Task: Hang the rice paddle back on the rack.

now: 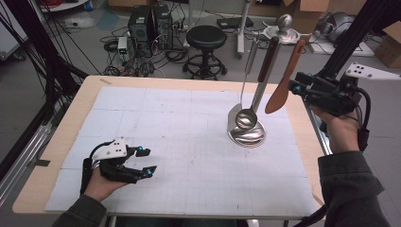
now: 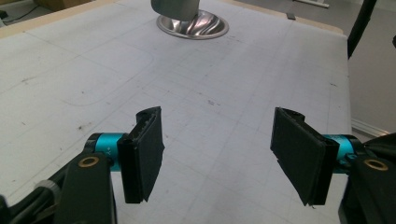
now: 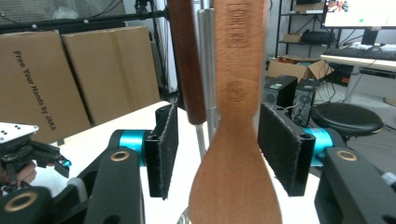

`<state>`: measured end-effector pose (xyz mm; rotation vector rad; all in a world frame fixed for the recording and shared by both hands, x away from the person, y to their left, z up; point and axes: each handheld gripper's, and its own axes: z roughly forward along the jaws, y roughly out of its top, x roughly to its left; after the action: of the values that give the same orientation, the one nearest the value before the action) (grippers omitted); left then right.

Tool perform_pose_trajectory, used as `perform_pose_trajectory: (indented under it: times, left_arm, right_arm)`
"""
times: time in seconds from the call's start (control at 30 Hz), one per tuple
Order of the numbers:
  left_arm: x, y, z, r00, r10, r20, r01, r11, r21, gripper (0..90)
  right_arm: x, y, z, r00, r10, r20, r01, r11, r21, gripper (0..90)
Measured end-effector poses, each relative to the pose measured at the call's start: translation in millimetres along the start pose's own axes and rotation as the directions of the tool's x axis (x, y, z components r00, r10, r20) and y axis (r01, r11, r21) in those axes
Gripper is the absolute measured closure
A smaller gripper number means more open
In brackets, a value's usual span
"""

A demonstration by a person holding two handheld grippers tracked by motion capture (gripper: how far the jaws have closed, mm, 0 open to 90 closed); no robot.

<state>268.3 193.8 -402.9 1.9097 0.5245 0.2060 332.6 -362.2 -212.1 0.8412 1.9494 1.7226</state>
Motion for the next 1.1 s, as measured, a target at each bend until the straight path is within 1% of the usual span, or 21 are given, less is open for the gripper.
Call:
perform_pose_trajectory:
  times: [0.07, 0.23, 0.3, 0.37, 0.5, 0.6, 0.8, 0.93, 0.97, 1.0, 1.1]
  left_arm:
    - [1.2, 0.0, -0.9, 1.0000, 0.001, -0.003, -0.001, 1.0000, 0.000, 34.3]
    - [3.3, -0.3, -2.8, 0.9999, -0.011, -0.009, 0.011, 0.9999, -0.001, 33.5]
    - [4.5, -0.2, -3.6, 0.9999, -0.008, -0.011, 0.008, 1.0000, 0.002, 33.1]
    - [5.1, -0.4, -3.9, 0.9998, -0.016, -0.010, 0.016, 0.9999, -0.002, 32.3]
    - [6.6, -0.3, -6.4, 0.9995, -0.021, -0.022, 0.021, 0.9998, -0.003, 31.6]
    - [7.8, -0.3, -8.1, 0.9993, -0.025, -0.028, 0.025, 0.9997, -0.006, 31.5]
    - [10.0, -0.5, -10.2, 0.9989, -0.030, -0.035, 0.030, 0.9995, -0.009, 30.8]
    - [11.0, -0.5, -10.3, 0.9987, -0.036, -0.037, 0.036, 0.9994, -0.006, 29.7]
    - [11.1, -0.7, -10.0, 0.9983, -0.042, -0.039, 0.042, 0.9991, -0.007, 29.2]
    - [11.7, -0.6, -10.3, 0.9982, -0.040, -0.044, 0.040, 0.9992, -0.003, 28.5]
    - [12.3, -0.6, -10.6, 0.9978, -0.048, -0.047, 0.047, 0.9988, -0.007, 28.2]
  right_arm:
    - [3.3, -2.0, -0.1, 1.0000, -0.001, -0.002, 0.001, 1.000, -0.003, 44.7]
    - [12.0, -8.3, 3.8, 0.9998, -0.005, -0.019, 0.005, 1.000, 0.009, 43.0]
    - [15.5, -10.6, 6.1, 0.9996, -0.009, -0.027, 0.009, 1.000, 0.011, 42.6]
    - [20.0, -12.6, 8.6, 0.9993, -0.008, -0.037, 0.009, 1.000, 0.015, 42.2]
    - [29.2, -16.0, 14.3, 0.9983, -0.028, -0.052, 0.029, 0.999, 0.032, 41.4]
    - [34.9, -19.4, 19.1, 0.9971, -0.030, -0.071, 0.033, 0.999, 0.034, 40.4]
    - [40.8, -31.7, 29.3, 0.9945, -0.007, -0.104, 0.013, 0.998, 0.054, 37.7]
    - [43.0, -40.7, 34.8, 0.9937, 0.007, -0.112, 0.000, 0.998, 0.064, 36.3]
    - [43.7, -42.9, 36.0, 0.9932, 0.011, -0.116, -0.003, 0.998, 0.067, 36.2]
    - [44.3, -45.2, 37.3, 0.9928, 0.014, -0.119, -0.005, 0.998, 0.069, 36.0]
    - [46.2, -51.5, 40.8, 0.9915, 0.023, -0.128, -0.014, 0.997, 0.074, 35.4]
